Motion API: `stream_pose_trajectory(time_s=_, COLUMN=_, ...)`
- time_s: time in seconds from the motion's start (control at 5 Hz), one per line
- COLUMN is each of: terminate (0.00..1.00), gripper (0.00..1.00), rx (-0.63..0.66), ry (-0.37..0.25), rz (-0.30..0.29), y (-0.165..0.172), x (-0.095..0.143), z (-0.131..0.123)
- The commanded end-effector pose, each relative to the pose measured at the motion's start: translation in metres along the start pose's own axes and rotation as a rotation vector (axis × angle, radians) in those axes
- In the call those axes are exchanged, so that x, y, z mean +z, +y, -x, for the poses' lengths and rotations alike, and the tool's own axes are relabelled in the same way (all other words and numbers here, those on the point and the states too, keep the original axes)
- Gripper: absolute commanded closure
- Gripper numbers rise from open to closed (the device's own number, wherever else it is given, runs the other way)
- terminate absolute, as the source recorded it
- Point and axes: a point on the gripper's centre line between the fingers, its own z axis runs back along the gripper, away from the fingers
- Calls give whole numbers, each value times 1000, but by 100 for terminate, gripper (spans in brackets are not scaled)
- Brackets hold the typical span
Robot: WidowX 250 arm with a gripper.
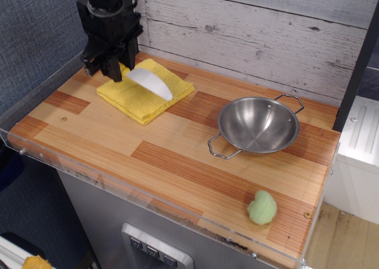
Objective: Place the knife onto the yellow piece of cloth.
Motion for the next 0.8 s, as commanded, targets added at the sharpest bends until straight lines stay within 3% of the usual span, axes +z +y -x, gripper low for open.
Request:
stream_pose_trajectory(time_s=0.0, terminate=0, gripper=100, rx=41, ry=-27, rz=16, y=-10, x=-12, z=-19)
stream_pose_trajectory(time_s=0.2, terminate=0, gripper=100, rx=57, ry=-14, rz=18, y=-16, x=-20, z=-15)
stream_pose_trajectory(time_s=0.4, terminate=0, gripper=0, rx=67, ry=-18, rz=1, y=-17, x=-23, z=-10)
stream_pose_trajectory(time_s=0.6, terminate=0, gripper=0, rx=66, ry=-10, rz=-23, y=-16, x=-24, z=-5)
